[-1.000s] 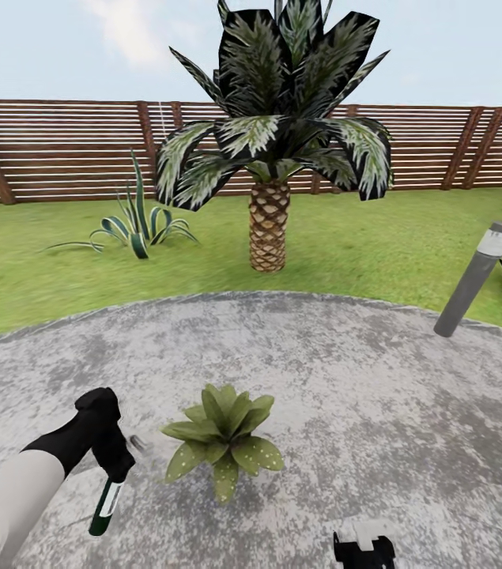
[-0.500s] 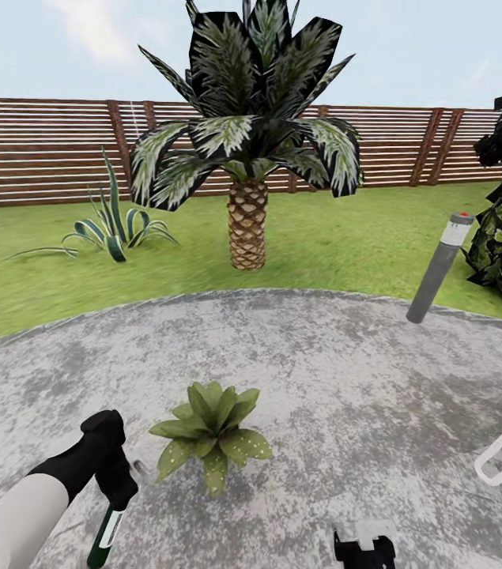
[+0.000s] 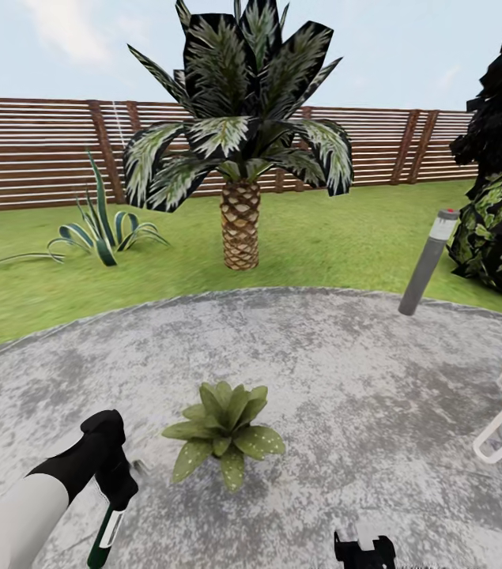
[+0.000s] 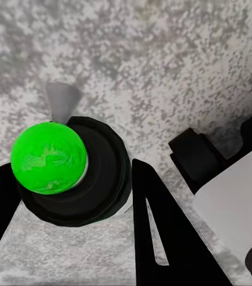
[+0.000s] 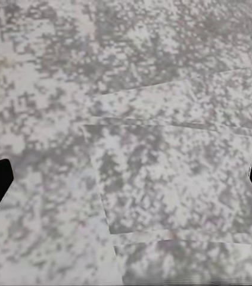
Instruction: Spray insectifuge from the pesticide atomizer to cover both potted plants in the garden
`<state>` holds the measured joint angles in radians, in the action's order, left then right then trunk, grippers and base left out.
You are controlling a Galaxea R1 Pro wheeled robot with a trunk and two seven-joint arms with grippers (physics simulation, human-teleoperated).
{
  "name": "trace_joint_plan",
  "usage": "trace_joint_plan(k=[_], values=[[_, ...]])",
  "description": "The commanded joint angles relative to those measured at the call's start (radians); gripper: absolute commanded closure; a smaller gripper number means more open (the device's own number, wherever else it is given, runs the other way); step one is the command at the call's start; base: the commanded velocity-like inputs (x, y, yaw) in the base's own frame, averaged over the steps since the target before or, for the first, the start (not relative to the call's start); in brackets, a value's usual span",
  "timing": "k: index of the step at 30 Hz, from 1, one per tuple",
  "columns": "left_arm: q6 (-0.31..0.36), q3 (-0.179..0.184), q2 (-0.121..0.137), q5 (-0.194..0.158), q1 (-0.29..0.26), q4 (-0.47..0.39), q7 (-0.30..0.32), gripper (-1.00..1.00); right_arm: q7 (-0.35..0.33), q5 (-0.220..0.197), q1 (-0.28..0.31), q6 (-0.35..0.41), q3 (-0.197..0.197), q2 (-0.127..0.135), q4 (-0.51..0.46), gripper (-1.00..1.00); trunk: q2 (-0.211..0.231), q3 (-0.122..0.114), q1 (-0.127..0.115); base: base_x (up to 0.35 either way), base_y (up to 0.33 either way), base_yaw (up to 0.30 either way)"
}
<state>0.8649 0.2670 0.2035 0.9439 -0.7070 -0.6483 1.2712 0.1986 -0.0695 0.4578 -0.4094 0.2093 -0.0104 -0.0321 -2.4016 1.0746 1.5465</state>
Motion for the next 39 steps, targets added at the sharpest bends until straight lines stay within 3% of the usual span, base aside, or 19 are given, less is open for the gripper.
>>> trace_joint_plan(k=[1,6,9,11,14,17,22,28,39], values=[[0.008,0.003,0.001,0.006,0.0,-0.002,0.008,1.0,0.004,-0.007,0.001,-0.003,0.009,0.0,0.001,-1.0,0.0,0.001,0.0,0.017,0.055,-0.26],[0.009,0.009,0.01,0.004,-0.008,-0.024,0.027,1.0,0.004,-0.007,0.001,-0.003,0.009,0.001,0.001,-1.0,0.0,-0.001,0.0,0.004,0.013,-0.261],[0.004,0.014,0.018,0.018,-0.028,-0.044,0.124,1.0,0.004,-0.007,0.001,-0.003,0.009,0.001,0.002,-1.0,0.0,-0.001,0.0,0.0,0.0,-0.261],[-0.003,0.019,0.025,0.059,-0.095,-0.044,0.2,1.0,0.004,-0.007,0.001,-0.003,0.009,0.001,0.001,-1.0,0.0,-0.001,0.0,0.0,0.0,-0.261],[-0.004,0.021,0.021,0.118,-0.143,-0.044,0.279,1.0,0.004,-0.007,0.001,-0.003,0.009,0.001,0.001,-1.0,0.0,-0.001,0.0,-0.002,0.002,-0.261],[-0.004,0.024,0.014,0.136,-0.146,-0.044,0.29,1.0,0.004,-0.007,0.001,-0.003,0.009,0.001,0.002,-1.0,0.0,-0.001,0.0,-0.139,0.169,-0.144],[-0.003,0.044,0.01,0.139,-0.144,-0.041,0.29,1.0,0.004,-0.005,0.001,-0.003,0.011,0.018,0.003,-1.0,0.0,-0.001,0.0,-0.075,0.285,-0.011],[0.0,0.045,0.008,0.139,-0.147,-0.043,0.292,1.0,0.004,-0.006,0.001,-0.003,0.012,0.018,0.002,-1.0,0.0,-0.001,0.0,0.025,0.301,-0.008],[-0.001,0.046,0.009,0.139,-0.136,-0.044,0.291,1.0,0.004,-0.007,0.001,-0.003,0.01,0.02,0.001,-1.0,0.0,-0.001,0.0,0.031,0.304,-0.241]])
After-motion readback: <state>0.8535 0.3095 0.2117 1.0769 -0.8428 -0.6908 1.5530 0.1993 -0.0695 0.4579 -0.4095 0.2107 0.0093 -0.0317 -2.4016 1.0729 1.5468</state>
